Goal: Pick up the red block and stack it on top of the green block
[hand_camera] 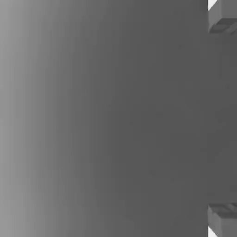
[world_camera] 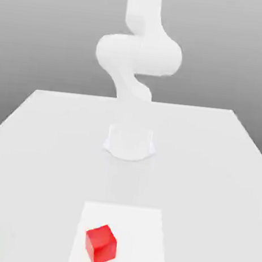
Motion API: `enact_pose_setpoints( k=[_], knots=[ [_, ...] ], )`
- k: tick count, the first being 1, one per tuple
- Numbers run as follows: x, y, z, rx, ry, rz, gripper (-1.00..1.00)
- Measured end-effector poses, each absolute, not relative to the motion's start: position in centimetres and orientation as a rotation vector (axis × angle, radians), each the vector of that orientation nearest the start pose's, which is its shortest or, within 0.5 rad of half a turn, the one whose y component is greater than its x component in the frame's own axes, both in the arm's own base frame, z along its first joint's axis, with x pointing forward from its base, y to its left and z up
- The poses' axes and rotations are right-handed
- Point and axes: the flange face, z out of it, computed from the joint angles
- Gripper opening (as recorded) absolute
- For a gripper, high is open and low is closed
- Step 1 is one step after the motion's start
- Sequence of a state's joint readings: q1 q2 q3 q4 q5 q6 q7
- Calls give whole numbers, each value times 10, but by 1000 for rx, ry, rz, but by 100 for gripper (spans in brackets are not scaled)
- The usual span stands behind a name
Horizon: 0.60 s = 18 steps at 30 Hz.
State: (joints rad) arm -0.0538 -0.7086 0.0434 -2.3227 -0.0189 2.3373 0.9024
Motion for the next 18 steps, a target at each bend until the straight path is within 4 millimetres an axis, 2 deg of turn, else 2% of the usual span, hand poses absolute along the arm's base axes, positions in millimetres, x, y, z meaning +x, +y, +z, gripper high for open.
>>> enact_pose_setpoints(
  k=[4, 9, 13, 18],
  knots=[
    [429, -4, 596, -2429, 1441, -825, 0],
    [468, -17, 499, -2370, 1736, -653, 0],
    [483, -29, 419, -2290, 1958, -502, 0],
    [481, -41, 322, -2146, 2217, -296, 0]
  ],
)
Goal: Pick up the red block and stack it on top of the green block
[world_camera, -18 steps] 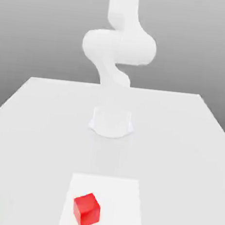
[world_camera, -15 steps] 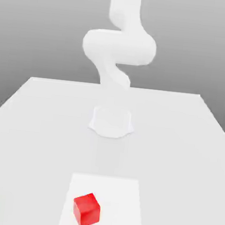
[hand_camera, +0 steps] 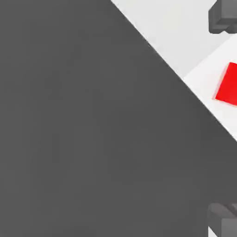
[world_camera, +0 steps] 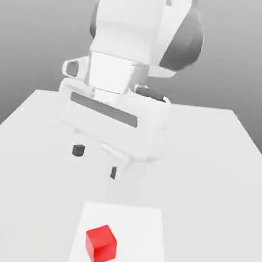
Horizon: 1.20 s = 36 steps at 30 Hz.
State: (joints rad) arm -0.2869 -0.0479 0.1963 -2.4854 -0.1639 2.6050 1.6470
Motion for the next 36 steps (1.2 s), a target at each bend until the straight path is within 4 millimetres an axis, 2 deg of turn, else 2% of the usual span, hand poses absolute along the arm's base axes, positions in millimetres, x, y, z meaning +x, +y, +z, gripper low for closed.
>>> enact_pose_setpoints(
  k=[5, 11, 12, 18, 20, 24, 25, 29, 33, 34, 35, 36],
  knots=[
    [463, -40, 234, -1963, 2440, -69, 0],
    [456, -38, 156, -1899, 2500, -1, 0],
    [455, -38, 148, -1900, 2501, -1, -100],
    [455, -38, 144, -1900, 2500, -2, -100],
    [456, -38, 157, -1897, 2500, -2, -100],
    [456, -39, 201, -1896, 2502, -2, -100],
    [459, -53, 208, -1867, 2525, -2, -100],
    [472, -149, 224, -1664, 2663, 2, -100],
    [464, -248, 238, -1457, 2781, 1, -100],
    [459, -273, 239, -1405, 2807, 0, -100],
    [456, -290, 231, -1371, 2824, 0, -100],
    [454, -298, 219, -1354, 2832, -1, -100]
  ],
)
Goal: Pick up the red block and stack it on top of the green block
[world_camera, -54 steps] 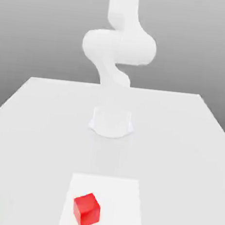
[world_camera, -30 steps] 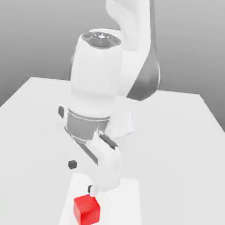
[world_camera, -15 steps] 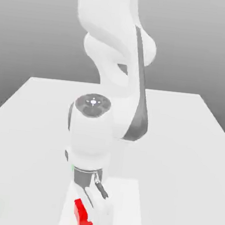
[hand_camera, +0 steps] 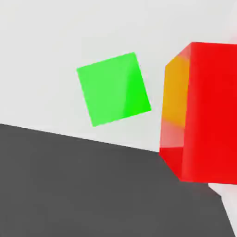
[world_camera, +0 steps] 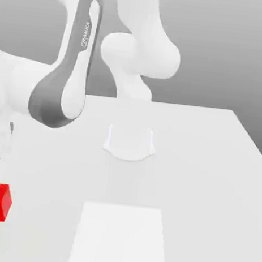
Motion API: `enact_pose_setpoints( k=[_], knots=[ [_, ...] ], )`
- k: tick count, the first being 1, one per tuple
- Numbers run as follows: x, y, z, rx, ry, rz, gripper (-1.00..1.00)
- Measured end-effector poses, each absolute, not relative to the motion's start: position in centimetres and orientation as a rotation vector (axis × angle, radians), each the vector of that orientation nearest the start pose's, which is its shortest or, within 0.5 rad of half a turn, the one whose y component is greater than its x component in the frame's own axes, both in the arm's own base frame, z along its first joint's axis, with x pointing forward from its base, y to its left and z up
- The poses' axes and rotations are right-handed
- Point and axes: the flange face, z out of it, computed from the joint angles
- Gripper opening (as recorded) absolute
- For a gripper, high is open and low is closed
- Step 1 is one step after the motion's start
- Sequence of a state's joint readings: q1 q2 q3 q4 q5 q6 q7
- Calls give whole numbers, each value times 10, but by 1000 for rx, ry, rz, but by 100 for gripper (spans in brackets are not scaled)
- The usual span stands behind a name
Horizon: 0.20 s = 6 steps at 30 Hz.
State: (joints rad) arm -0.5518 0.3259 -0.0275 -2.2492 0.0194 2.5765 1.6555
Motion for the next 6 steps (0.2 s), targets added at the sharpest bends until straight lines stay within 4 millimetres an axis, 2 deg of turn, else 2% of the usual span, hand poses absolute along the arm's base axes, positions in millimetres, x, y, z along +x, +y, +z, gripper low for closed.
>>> enact_pose_setpoints(
  k=[1, 2, 6],
  knots=[
    [453, -302, 205, -1346, 2837, -1, -100],
    [452, -304, 191, -1342, 2839, -1, 100],
    [452, -304, 191, -1342, 2839, -1, 100]
  ],
)
